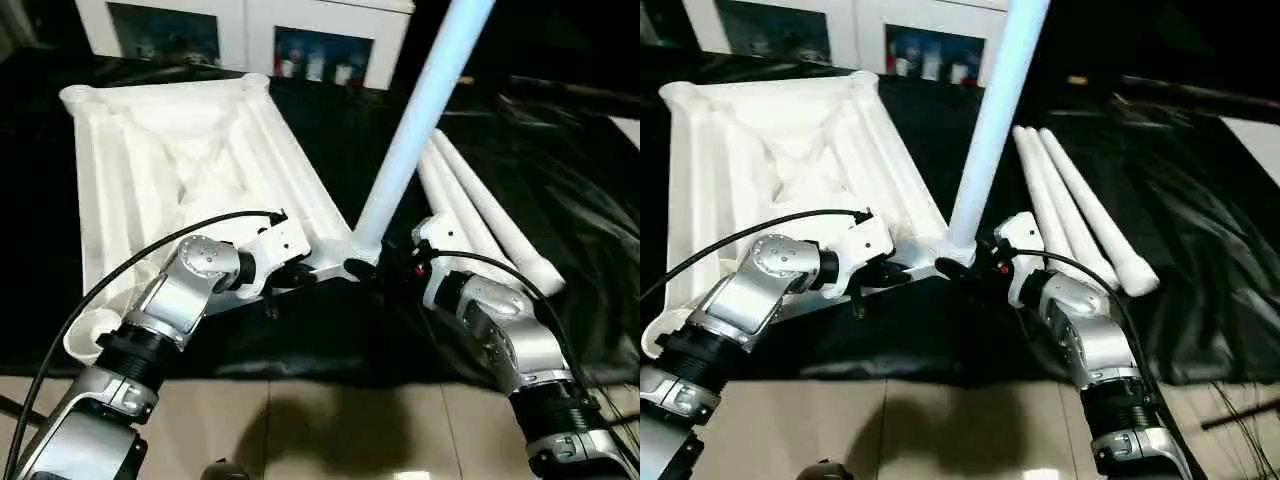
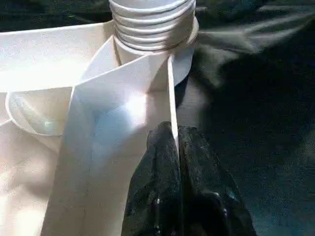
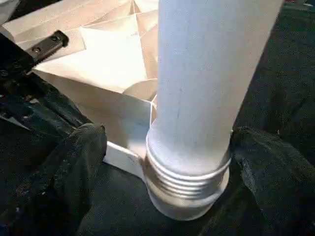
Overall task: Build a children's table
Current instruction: Rotate leg to tighten
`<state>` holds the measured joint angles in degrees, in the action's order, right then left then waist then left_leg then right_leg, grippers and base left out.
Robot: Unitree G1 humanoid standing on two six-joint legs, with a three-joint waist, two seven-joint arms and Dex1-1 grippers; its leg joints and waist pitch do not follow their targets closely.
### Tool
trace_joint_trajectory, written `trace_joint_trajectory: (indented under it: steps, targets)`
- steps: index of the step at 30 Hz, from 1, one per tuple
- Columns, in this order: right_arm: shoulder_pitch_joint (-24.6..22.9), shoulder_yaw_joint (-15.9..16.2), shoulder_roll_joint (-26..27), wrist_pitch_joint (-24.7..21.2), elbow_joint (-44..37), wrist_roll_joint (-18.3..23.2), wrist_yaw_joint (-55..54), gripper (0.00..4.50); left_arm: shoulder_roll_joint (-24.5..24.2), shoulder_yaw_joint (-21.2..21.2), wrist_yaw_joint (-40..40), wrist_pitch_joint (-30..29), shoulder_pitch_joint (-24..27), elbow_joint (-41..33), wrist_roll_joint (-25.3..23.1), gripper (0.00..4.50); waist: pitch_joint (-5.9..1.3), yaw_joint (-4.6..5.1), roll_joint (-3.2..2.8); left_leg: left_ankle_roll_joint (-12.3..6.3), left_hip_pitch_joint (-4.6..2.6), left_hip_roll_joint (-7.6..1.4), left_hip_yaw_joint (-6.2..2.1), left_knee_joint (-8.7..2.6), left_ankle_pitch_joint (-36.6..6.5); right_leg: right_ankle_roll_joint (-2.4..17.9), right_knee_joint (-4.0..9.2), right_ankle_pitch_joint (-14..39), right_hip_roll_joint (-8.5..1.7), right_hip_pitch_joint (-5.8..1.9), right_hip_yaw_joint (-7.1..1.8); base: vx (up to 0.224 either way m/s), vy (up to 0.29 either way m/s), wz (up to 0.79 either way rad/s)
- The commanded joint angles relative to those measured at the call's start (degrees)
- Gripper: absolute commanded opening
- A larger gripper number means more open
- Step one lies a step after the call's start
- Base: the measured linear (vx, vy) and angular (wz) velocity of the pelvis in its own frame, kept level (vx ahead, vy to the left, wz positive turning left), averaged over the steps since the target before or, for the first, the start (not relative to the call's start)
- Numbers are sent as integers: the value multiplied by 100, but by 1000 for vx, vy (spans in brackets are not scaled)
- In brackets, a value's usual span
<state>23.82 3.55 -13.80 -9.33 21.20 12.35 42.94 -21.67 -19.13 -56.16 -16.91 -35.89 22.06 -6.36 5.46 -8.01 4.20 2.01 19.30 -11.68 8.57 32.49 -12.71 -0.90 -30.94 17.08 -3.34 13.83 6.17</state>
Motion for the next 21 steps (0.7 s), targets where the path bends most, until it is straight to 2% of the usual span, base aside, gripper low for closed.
trace_joint_trajectory:
  steps: [1,2,3,4,5,6,7,8,9,10,11,12,13,14,15,16,17,18,19,20,21]
  targets:
    - [-14,-49,-34,-22,-59,-9,0,443,-19,52,64,113,-55,-13,42,0,-614,55,-141,-2005,-163,140,-178,-129,1267,366,-40,-1114,-17,-434,81,188,3,41]
    - [-16,-46,-37,-24,-62,-6,-6,443,-18,54,65,126,-60,2,38,0,-631,329,-146,-3037,-911,-202,-767,-116,2054,95,-547,-532,65,287,178,169,-29,35]
    - [-17,-44,-39,-25,-64,-3,-12,443,-16,56,65,135,-63,13,37,0,-701,477,-172,-3608,-1457,-488,-1200,-72,2596,-60,-852,395,-8,894,159,169,-29,35]
    - [-28,-44,-55,-34,-58,1,-3,443,-14,56,69,144,-57,18,32,0,-661,588,-88,-3649,-1561,-883,-1322,-146,3081,-265,-1166,929,-270,1304,-138,80,-68,-4]
    - [-35,-47,-62,-86,-57,7,-13,443,-17,53,64,149,-49,17,32,0,-584,527,-33,-3242,-1274,-610,-1072,-209,2784,-328,-1202,288,-361,1407,-333,-80,-104,-29]
    - [-41,-51,-67,-151,-58,13,-30,443,-22,50,56,154,-42,16,32,0,-570,552,48,-2900,-1195,-433,-936,-219,2411,-178,-1040,-149,-405,1410,-451,-80,-104,-29]
    - [-44,-51,-67,-176,-59,18,-31,443,-24,50,58,162,-40,18,31,0,-552,518,158,-2349,-1044,-93,-668,-129,1825,72,-666,-707,-443,1263,-557,-202,-98,-6]
    - [-62,-42,-79,-213,-67,19,-13,443,-32,46,53,181,-24,14,25,0,-474,-10,515,-1181,43,864,-127,607,-677,-101,224,514,-765,-3,-1467,-41,-85,32]
    - [-71,-31,-88,-221,-70,14,3,443,-48,29,50,217,-9,9,4,0,-476,13,427,-922,120,783,-201,873,-845,345,227,902,-962,-7,-1604,-41,-85,32]
    - [-76,-26,-92,-221,-74,11,7,443,-48,34,43,249,3,4,17,0,-444,-24,387,-457,292,581,-370,1005,-467,1007,105,959,-987,-175,-1524,138,-84,32]
    - [-87,-10,-104,-220,-84,4,16,443,-52,43,19,321,37,-12,53,0,-429,-9,307,-175,431,451,-406,1014,-149,1701,120,342,-1046,-249,-1485,151,-57,8]
    - [-91,-5,-108,-220,-87,4,18,443,-65,27,-2,301,46,-27,50,0,-438,19,289,-89,500,377,-416,966,97,1960,130,-44,-1051,-289,-1385,151,-57,8]
    - [-100,-2,-117,-222,-96,4,24,443,-79,8,-18,284,62,-52,44,0,-430,-6,148,-27,539,240,-473,815,400,2149,140,-476,-1106,-242,-1261,134,-13,5]
    - [-111,-2,-127,-229,-110,8,35,443,-91,-2,-32,273,76,-68,48,0,-531,98,-152,-383,372,-8,-433,-2,1781,1729,-240,-1702,-421,-35,-495,92,37,1]
    - [-127,1,-138,-241,-133,20,46,443,-89,13,-50,280,90,-71,78,0,-610,189,-349,-735,12,-216,-634,-57,2396,1286,-671,-1684,-78,293,-186,92,37,1]
    - [-133,3,-143,-246,-142,25,49,443,-87,20,-57,286,94,-69,89,0,-735,454,-314,-1723,-738,-572,-1187,258,5234,492,-1074,-551,-18,1102,-247,90,43,-6]
    - [-160,12,-169,-280,-189,50,62,443,-89,39,-81,258,95,-41,72,0,-692,308,-150,-1665,-579,-547,-1074,416,7177,-113,-873,-1273,-302,1190,-567,12,51,-7]
    - [-166,13,-175,-288,-200,55,66,443,-88,43,-86,256,94,-33,67,0,-658,294,-86,-1489,-424,-390,-937,370,7332,-259,-751,-1646,-317,1161,-633,12,51,-7]
    - [-180,17,-191,-307,-225,64,84,443,-89,53,-91,220,90,-12,58,0,-650,284,108,-1247,-179,42,-748,384,6028,-130,-416,-2244,-419,1045,-782,-124,73,-4]
    - [-188,14,-208,-317,-237,64,113,443,-105,42,-102,204,84,5,76,0,-589,229,257,-1137,182,329,-399,276,3516,213,-344,-2309,-566,762,-802,-104,16,1]
    - [-186,10,-220,-316,-232,61,127,443,-118,37,-112,204,75,21,87,0,-561,186,229,-1024,258,301,-343,170,2390,385,-257,-1922,-669,669,-808,-104,16,1]
